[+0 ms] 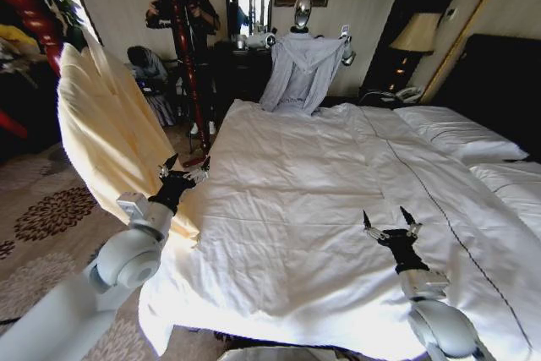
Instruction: Pick up the clothes from the bed and hang them on the clothes hanger.
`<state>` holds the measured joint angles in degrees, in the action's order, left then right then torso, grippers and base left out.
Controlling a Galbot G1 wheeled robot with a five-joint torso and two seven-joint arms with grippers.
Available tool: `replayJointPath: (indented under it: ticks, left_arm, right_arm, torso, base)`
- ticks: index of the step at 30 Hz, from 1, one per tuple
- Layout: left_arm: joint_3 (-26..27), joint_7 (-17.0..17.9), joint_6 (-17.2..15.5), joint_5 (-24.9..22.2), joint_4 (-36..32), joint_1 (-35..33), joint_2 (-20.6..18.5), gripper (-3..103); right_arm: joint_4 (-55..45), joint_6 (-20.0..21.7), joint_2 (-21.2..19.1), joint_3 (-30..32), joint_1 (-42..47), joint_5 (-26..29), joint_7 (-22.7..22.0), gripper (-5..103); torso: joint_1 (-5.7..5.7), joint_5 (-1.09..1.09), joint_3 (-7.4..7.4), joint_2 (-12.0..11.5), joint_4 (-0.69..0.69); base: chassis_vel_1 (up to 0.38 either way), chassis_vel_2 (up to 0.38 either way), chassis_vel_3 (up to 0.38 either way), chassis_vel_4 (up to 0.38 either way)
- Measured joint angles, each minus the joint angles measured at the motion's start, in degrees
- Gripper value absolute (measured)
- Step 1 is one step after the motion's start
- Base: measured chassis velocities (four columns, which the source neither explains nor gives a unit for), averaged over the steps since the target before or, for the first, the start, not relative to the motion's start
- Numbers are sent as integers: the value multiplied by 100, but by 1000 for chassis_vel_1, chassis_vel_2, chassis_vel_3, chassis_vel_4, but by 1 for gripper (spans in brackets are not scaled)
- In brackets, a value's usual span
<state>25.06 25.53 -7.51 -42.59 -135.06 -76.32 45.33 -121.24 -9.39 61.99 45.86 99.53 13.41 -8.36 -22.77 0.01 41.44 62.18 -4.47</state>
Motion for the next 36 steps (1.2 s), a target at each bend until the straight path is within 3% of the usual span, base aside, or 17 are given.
replayJointPath:
  ticks: [2, 4, 6, 9, 12, 17, 23, 36]
  left_arm:
    - [154, -159, 227, 576, -94, -725, 309, 100]
    - [176, -214, 321, 793, -119, -937, 417, 100]
    - [185, -419, 711, 1543, -166, -1616, 920, 100]
    - [141, -514, 895, 1888, -172, -1873, 1151, 100]
    - [2, -621, 1282, 2756, -157, -2369, 1544, 100]
    - [-144, -681, 1454, 3009, -120, -2698, 1737, 100]
    - [-292, -720, 1490, 2998, -47, -2711, 1898, 100]
    - [-306, -720, 1473, 2951, -37, -2657, 1891, 100]
  right_arm:
    - [0, 0, 0, 0, 0, 0, 0, 100]
    - [0, 0, 0, 0, 0, 0, 0, 100]
    - [0, 0, 0, 0, 1, 0, 0, 100]
    - [0, 0, 0, 0, 0, 0, 0, 100]
    - [0, 0, 0, 0, 0, 0, 0, 100]
    - [0, 0, 0, 0, 0, 0, 0, 100]
    - [0, 0, 0, 0, 0, 0, 0, 100]
    - [0, 0, 0, 0, 0, 0, 0, 100]
  torso:
    - [0, -1, 0, 0, 1]
    - [0, 0, 0, 0, 2]
    - [1, -1, 0, 0, 1]
    - [1, 0, 0, 0, 2]
    - [1, 0, 0, 0, -1]
    - [1, 1, 0, 0, 0]
    - [1, 0, 0, 0, 0]
    - [1, -1, 0, 0, 0]
  base:
    - [0, 0, 0, 0]
    - [0, 0, 0, 0]
    - [0, 0, 0, 0]
    - [0, 0, 0, 0]
    - [0, 0, 0, 0]
    - [0, 0, 0, 0]
    - [0, 0, 0, 0]
    - [0, 0, 0, 0]
